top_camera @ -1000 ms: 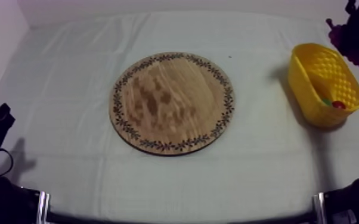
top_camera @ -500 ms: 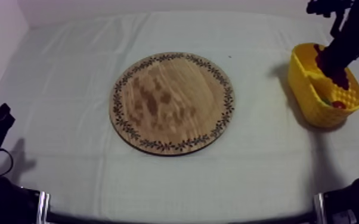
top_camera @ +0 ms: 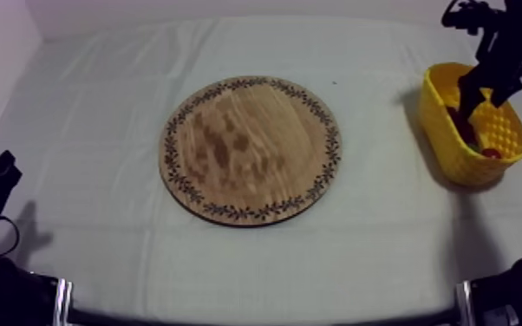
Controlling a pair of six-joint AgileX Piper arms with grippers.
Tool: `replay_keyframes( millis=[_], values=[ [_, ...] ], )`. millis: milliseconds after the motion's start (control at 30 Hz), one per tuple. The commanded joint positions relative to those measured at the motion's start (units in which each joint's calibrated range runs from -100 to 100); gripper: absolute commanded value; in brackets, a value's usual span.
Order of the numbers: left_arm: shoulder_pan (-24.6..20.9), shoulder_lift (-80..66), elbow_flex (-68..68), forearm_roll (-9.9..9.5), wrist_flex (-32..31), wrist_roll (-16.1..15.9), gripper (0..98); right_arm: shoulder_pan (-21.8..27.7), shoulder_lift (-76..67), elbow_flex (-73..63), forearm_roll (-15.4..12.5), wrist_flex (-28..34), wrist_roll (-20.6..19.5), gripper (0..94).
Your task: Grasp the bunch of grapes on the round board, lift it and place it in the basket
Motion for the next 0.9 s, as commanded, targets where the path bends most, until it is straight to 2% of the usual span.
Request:
replay_keyframes(
  millis=[0,200,433,533,700,867],
  values=[
    [0.0,0.0,0.0,0.01,0.0,0.0,0.0,0.2,-1.4,-0.7,0.0,0.3,0.2,54.3],
    [0.0,0.0,0.0,0.01,0.0,0.0,0.0,0.7,-7.3,-2.3,-0.4,1.7,1.0,36.3],
    [0.0,0.0,0.0,0.01,0.0,0.0,0.0,0.9,-16.7,1.3,-0.7,1.4,1.8,22.4],
    [0.0,0.0,0.0,0.01,0.0,0.0,0.0,0.4,-21.4,5.5,-0.3,-0.9,1.1,18.2],
    [0.0,0.0,0.0,0.01,0.0,0.0,0.0,-1.1,-30.4,14.8,1.1,-5.9,-1.6,4.8],
    [0.0,0.0,0.0,0.01,0.0,0.0,0.0,-1.5,-40.8,24.5,1.0,-12.5,-4.9,1.2]
  ],
)
